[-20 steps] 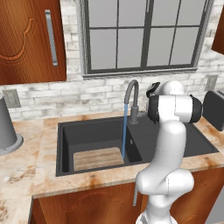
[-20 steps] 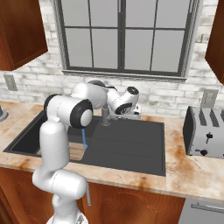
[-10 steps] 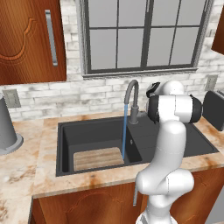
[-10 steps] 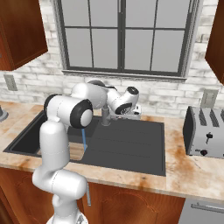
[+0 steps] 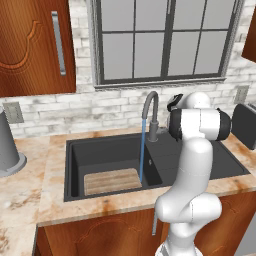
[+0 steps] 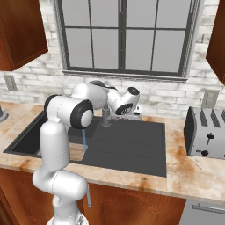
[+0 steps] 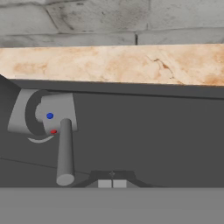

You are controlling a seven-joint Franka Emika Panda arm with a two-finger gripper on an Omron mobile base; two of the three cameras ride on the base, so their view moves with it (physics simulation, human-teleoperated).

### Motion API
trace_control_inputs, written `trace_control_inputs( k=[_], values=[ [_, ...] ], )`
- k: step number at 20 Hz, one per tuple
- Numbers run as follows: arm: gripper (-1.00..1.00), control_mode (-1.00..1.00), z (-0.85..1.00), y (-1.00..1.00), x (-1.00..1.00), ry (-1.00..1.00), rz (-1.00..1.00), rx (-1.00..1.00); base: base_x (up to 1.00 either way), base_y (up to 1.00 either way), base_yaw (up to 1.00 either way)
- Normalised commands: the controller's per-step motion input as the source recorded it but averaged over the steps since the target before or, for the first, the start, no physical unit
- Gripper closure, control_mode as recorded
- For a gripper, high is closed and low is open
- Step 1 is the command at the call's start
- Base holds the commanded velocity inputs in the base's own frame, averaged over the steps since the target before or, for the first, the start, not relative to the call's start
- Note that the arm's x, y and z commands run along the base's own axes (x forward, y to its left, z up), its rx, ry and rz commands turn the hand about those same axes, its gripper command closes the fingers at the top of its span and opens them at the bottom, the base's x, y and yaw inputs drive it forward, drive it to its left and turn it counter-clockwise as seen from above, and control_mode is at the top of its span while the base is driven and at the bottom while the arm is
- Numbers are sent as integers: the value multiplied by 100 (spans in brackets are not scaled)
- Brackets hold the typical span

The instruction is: Turn on the sink faucet with hot water and rinse the cutting board for ten seconds, then turn off the faucet. Push the cutting board to reach the water if necessary.

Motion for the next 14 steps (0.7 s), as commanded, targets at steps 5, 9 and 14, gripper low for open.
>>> trace_control_inputs(
  k=[5,9,14],
  values=[
    [100,-100,0,0,0,0,0,0,0,0,0],
    [100,-100,0,0,0,0,0,0,0,0,0],
    [100,-100,0,0,0,0,0,0,0,0,0]
  ],
)
